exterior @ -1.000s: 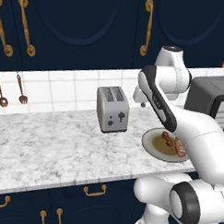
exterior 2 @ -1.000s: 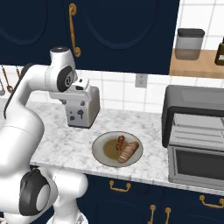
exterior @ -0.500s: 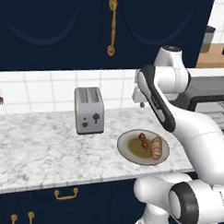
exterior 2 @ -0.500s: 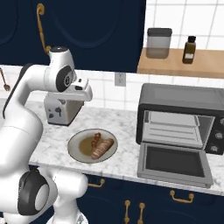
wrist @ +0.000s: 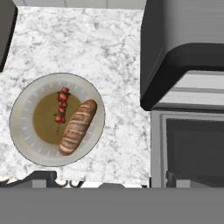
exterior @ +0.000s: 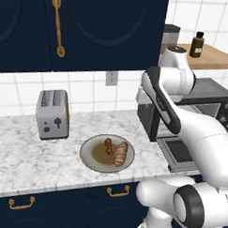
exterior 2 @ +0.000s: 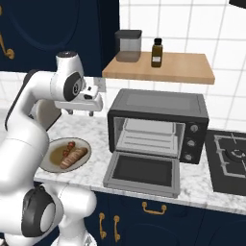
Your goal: Pick up the kebab skewer and baguette bread, and place them inside the toaster oven. Close the toaster oven door and start by setting the timer.
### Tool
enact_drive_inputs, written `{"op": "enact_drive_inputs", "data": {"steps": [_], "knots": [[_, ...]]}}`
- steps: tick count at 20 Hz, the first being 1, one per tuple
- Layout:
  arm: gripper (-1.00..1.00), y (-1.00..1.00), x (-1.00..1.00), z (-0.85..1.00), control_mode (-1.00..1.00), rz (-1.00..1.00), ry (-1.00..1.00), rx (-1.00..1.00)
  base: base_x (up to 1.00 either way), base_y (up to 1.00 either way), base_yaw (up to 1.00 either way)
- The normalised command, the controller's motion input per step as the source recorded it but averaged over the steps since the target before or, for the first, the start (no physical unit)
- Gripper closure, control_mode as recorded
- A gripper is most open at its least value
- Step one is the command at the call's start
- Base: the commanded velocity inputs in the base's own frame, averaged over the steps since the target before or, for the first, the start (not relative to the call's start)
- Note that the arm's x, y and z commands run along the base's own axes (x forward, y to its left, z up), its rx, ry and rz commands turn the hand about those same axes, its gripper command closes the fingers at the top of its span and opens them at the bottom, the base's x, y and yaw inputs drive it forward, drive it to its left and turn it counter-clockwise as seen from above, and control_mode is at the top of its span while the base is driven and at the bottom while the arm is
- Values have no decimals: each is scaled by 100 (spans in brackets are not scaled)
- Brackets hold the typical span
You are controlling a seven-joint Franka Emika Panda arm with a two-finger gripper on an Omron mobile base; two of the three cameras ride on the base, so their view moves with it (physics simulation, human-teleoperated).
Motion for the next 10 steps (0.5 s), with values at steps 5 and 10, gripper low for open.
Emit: {"op": "enact_drive_inputs", "data": {"steps": [5,10], "knots": [[-100,0,0,0,100,0,0,0,0,-1,0],[-100,0,0,0,100,0,0,0,0,0,0]]}}
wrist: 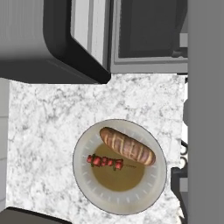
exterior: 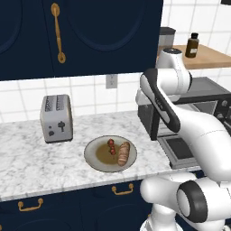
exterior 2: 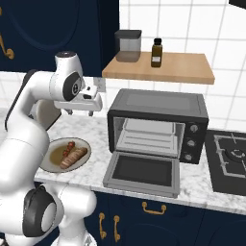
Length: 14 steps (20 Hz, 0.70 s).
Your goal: Pick up the kebab skewer and baguette bread, and place them inside the toaster oven. Close the toaster oven door and start by setting the timer.
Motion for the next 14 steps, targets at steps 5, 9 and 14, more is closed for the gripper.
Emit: {"op": "enact_drive_inputs", "data": {"steps": [5,9,14], "knots": [[-100,0,0,0,-100,0,0,0,0,0,0],[-100,0,0,0,-100,0,0,0,0,0,0],[-100,-8,-11,-8,-100,1,-3,1,0,0,0]]}}
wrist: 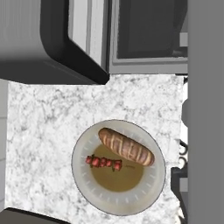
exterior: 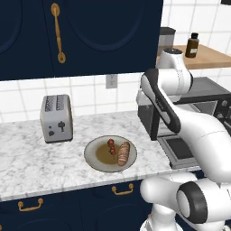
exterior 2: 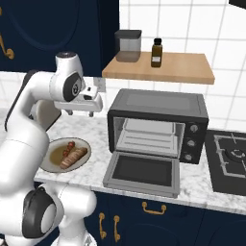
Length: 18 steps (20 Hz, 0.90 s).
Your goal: Pick up the kebab skewer and baguette bread, and place them inside the toaster oven. Close the toaster oven door and start by setting the timer.
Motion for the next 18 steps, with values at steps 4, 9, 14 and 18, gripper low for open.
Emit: {"op": "enact_drive_inputs", "data": {"steps": [4,9,14,18], "knots": [[-100,-74,-60,-33,-100,18,-38,7,0,0,0],[-100,-94,-11,-46,-100,27,-43,1,0,0,0],[-100,-71,4,-40,-100,29,-41,2,0,0,0],[-100,-75,14,-24,-100,22,-38,6,0,0,0]]}}
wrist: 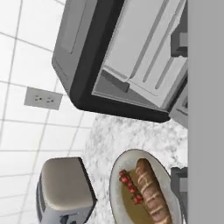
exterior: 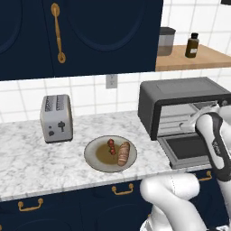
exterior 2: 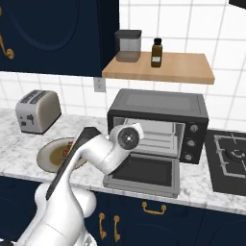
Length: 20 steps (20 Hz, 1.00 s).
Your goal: Pick up the kebab skewer and baguette bread, and place them inside the toaster oven. Close the toaster oven door and start by setting the timer.
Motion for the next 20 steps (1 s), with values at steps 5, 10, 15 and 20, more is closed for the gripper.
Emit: {"op": "enact_drive_inputs", "data": {"steps": [5,10,15,20], "knots": [[-100,-52,57,-26,-100,8,-25,16,0,0,0],[-100,-24,67,-14,-100,0,-11,16,0,0,0],[-100,-27,71,-5,-100,0,-2,14,0,0,0],[-100,-23,54,-16,-100,0,0,10,0,0,0]]}}
